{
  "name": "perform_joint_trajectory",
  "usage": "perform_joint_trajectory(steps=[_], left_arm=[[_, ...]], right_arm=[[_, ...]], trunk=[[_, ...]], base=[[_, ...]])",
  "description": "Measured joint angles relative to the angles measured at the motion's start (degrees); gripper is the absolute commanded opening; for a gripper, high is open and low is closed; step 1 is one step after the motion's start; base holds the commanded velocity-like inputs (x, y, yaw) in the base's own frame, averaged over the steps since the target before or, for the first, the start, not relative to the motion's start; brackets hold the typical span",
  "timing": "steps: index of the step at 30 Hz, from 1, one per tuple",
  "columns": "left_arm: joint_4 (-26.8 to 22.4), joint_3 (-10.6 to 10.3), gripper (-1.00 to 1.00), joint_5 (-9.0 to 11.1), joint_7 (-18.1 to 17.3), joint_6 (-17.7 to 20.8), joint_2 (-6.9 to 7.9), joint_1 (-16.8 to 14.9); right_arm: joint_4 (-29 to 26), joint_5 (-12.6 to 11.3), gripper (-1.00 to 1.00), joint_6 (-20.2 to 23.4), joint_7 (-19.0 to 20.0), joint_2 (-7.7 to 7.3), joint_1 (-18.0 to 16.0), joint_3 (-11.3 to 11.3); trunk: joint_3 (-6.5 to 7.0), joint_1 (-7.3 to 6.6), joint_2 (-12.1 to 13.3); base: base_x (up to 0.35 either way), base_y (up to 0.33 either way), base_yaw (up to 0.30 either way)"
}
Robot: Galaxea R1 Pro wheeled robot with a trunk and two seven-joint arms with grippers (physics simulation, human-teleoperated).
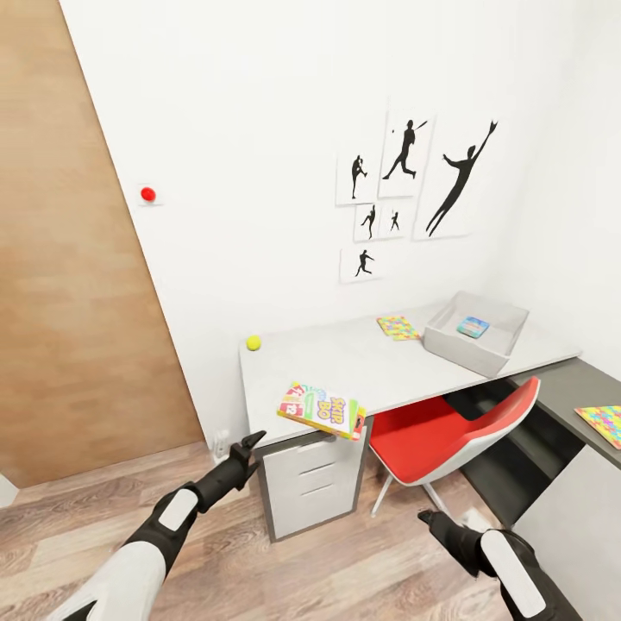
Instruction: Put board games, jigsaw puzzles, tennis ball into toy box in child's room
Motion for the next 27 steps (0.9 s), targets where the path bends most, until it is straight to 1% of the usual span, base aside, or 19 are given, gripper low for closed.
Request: perform_joint_trajectory(steps=[5, 15, 27], left_arm=[[0.02, 0.02, 1.0, 0.05, 0.28, -0.1, -0.16, 0.01], [0.09, 0.03, 1.0, 0.09, 0.32, -0.1, -0.18, 0.02], [0.11, 0.03, 1.0, 0.09, 0.33, -0.19, -0.17, 0.0]], right_arm=[[1.67, -0.06, 1.0, -0.06, 0.0, 0.09, -0.03, -0.01], [1.94, -0.07, 1.0, -0.05, 0.01, 0.11, -0.01, 0.0], [1.97, -0.07, 1.0, -0.08, 0.01, 0.15, -0.03, 0.0]], trunk=[[0.0, 0.0, 0.0], [0.0, 0.0, 0.0], [-2.16, 2.64, -4.81]], base=[[0.0, 0.0, 0.0], [0.0, 0.0, 0.0], [0.0, 0.0, 0.0]])
